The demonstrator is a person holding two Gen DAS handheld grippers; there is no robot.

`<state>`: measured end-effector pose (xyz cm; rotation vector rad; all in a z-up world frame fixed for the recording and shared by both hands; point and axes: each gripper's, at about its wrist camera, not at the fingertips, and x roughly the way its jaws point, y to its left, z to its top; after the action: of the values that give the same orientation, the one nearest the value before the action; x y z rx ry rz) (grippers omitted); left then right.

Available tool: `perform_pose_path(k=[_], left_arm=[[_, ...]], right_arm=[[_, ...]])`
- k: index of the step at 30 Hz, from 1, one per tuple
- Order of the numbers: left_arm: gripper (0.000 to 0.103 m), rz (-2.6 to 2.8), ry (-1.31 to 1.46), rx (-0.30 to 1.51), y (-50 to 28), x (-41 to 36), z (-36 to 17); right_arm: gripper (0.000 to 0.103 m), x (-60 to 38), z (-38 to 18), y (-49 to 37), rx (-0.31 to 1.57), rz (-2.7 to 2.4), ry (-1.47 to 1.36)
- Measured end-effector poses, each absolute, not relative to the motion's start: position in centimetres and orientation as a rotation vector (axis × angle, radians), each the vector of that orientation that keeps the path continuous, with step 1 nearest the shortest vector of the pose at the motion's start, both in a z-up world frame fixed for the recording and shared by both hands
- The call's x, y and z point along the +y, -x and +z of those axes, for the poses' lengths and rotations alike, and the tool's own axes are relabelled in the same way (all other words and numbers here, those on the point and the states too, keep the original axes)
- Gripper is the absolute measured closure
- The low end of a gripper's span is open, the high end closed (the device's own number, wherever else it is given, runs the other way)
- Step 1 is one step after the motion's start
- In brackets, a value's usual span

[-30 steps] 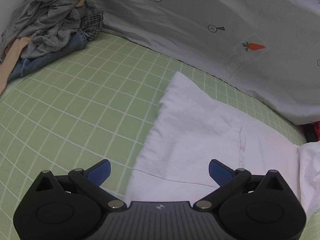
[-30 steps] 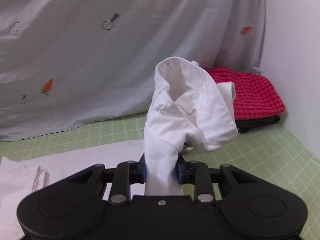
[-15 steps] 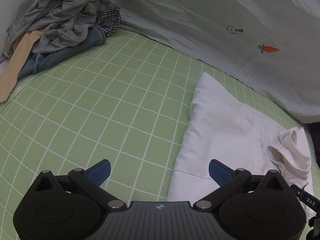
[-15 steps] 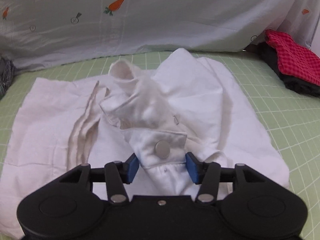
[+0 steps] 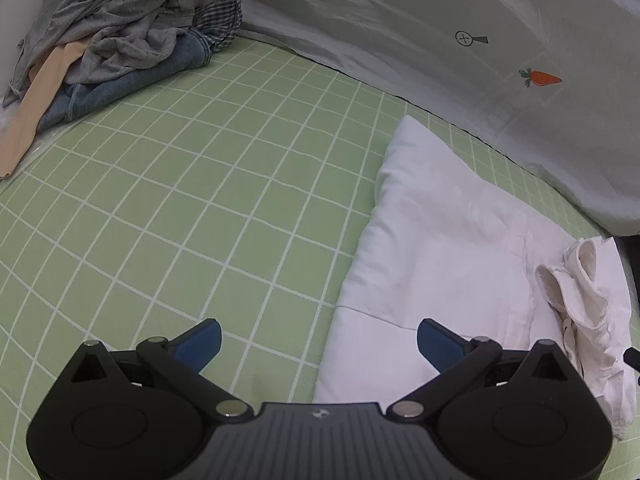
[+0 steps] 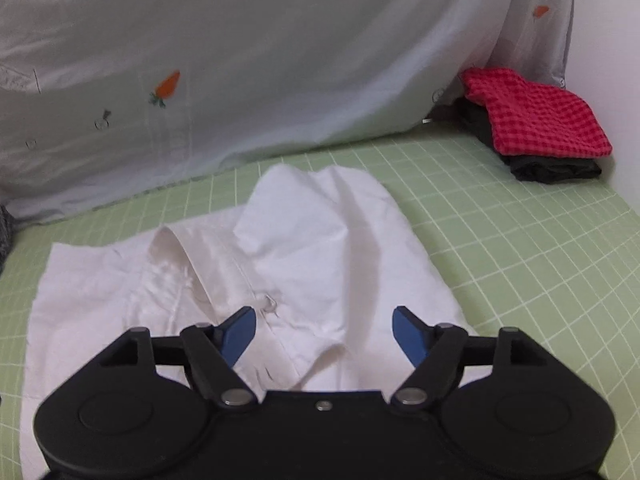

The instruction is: Fold clothes

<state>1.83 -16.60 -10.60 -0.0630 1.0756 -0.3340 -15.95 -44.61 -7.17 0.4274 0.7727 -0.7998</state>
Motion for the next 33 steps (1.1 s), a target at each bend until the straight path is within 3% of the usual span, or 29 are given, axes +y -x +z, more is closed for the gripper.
perform_pose_path(k=[10,17,21,24,26,30,31,32,33], left_arm=[[0.001,-0.316,-0.012,1.107,-4.5,-18.0,-12.5],[0.002,-0.332,-0.006,1.15,-4.8,-17.8,-13.9],[0.01,-0.409,0.016,1.149,-4.6,-18.4,-14.1],[0.028,-0.47,0.025,1.13,-4.2,-19.1,-14.0],[0.032,-0.488,0.007,1.119,-4.0,-19.7,-14.0],[0.052,-0.552,0.049,1.116,-3.9,-20.2,-14.1],[0.059,-0.548,0.051,1.11,-3.8,-20.2,-14.1],[0.085,-0.561,0.071,1.107,-3.8,-20.1,-14.1],[0.089,-0.58,0.119,1.104,-3.8,-19.6,-14.0]], right_arm=[[0.008,-44.1,-11.7,12.9,0.979,-0.763,-0.401],[0.008,-43.3,-9.4,13.8,0.927,-0.816,-0.379],[0.008,-43.0,-7.6,15.8,0.86,-0.894,-0.376],[0.008,-43.3,-6.9,17.5,0.832,-0.96,-0.403],[0.008,-43.4,-6.8,18.6,0.827,-0.999,-0.425],[0.008,-43.5,-6.9,20.4,0.837,-1.042,-0.455],[0.008,-43.4,-7.0,20.6,0.841,-1.049,-0.459],[0.008,-43.4,-7.0,20.9,0.841,-1.052,-0.462],[0.008,-43.4,-7.1,21.2,0.84,-1.055,-0.469]])
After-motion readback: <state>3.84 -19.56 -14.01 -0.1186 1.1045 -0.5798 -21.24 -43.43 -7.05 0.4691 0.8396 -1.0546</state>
